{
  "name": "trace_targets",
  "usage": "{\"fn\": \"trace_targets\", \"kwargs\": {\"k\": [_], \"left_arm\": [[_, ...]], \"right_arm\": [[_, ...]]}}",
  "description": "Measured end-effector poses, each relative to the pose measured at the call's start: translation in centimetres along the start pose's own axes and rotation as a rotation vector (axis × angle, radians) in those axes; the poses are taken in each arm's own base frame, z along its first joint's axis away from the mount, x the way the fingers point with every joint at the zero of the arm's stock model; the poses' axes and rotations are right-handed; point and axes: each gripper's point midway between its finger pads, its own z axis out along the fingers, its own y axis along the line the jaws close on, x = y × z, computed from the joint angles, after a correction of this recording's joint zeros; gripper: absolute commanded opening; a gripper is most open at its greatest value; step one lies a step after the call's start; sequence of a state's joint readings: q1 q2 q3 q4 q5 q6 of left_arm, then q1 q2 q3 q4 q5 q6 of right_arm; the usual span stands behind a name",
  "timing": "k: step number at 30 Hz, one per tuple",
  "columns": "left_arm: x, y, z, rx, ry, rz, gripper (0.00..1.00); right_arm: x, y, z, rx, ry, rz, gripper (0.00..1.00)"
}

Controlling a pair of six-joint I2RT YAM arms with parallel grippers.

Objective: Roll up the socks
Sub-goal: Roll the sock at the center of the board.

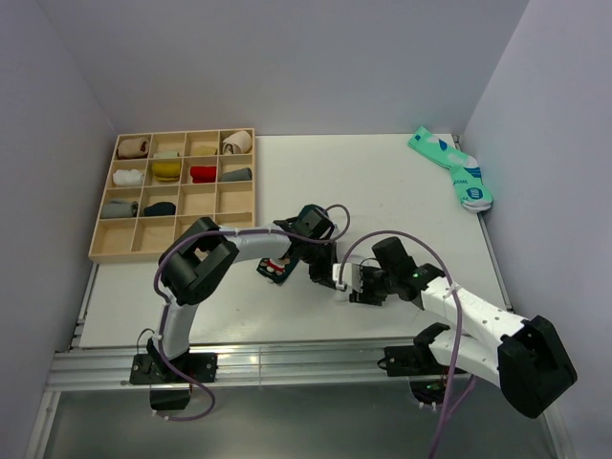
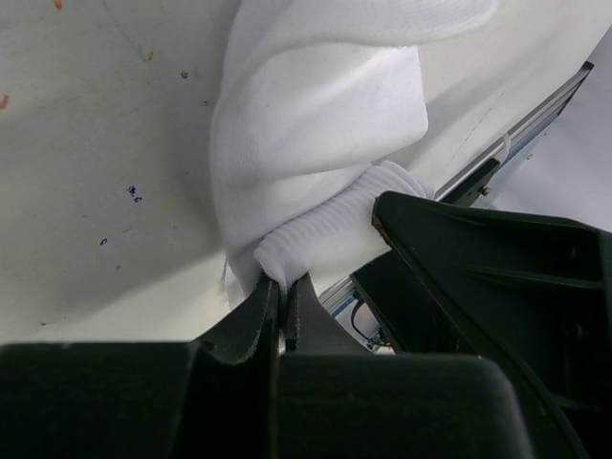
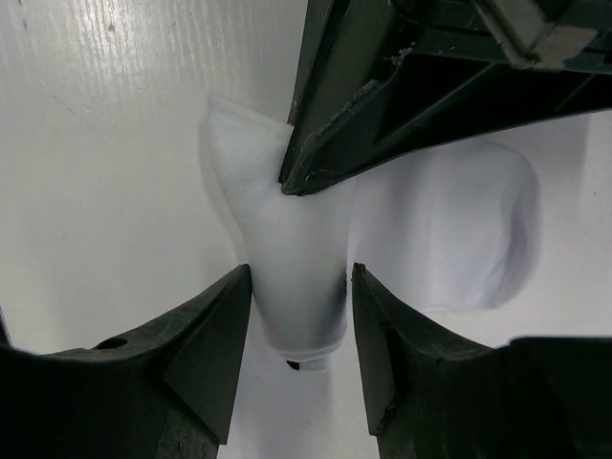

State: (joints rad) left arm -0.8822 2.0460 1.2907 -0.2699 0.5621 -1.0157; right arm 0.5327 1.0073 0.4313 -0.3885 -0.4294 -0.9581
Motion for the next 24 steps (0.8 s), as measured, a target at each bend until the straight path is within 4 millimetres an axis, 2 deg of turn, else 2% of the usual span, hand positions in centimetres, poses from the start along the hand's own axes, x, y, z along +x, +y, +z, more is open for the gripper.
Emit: {"fn": "trace_targets", "kwargs": {"k": [6, 9, 10, 12, 13, 14, 16, 19, 24], "left_arm": [[0.0, 0.1, 0.1, 0.009, 0.015, -0.008, 0.00], [-0.1, 0.1, 0.0, 0.018, 0.023, -0.011, 0.03], [-0.1, 0.0, 0.0, 0.020, 0.023, -0.011, 0.04], [-0.1, -0.1, 0.0, 0.028, 0.024, -0.009, 0.09], [-0.2, -0.2, 0.0, 0.030, 0.023, -0.009, 0.13], [-0.2, -0.1, 0.0, 0.030, 0.022, -0.010, 0.16], [-0.4, 0.0, 0.0, 0.035, 0.016, -0.017, 0.23], [-0.6, 0.3, -0.1, 0.060, -0.004, -0.040, 0.28], [-0.4, 0.8, -1.0, 0.094, -0.070, -0.071, 0.31]], "right_arm": [[0.2, 0.0, 0.2, -0.001, 0.015, -0.007, 0.51], [0.2, 0.2, 0.4, -0.010, 0.025, -0.009, 0.42], [0.3, 0.3, 0.5, -0.013, 0.029, -0.006, 0.37], [0.4, 0.4, 0.6, -0.021, 0.035, 0.002, 0.29], [0.4, 0.4, 0.6, -0.027, 0.039, 0.008, 0.22], [0.3, 0.3, 0.6, -0.031, 0.043, 0.016, 0.20], [0.3, 0.2, 0.6, -0.039, 0.052, 0.032, 0.17], [0.2, 0.2, 0.6, -0.043, 0.056, 0.054, 0.16], [-0.1, 0.7, 0.5, -0.086, 0.046, 0.094, 0.16]]}}
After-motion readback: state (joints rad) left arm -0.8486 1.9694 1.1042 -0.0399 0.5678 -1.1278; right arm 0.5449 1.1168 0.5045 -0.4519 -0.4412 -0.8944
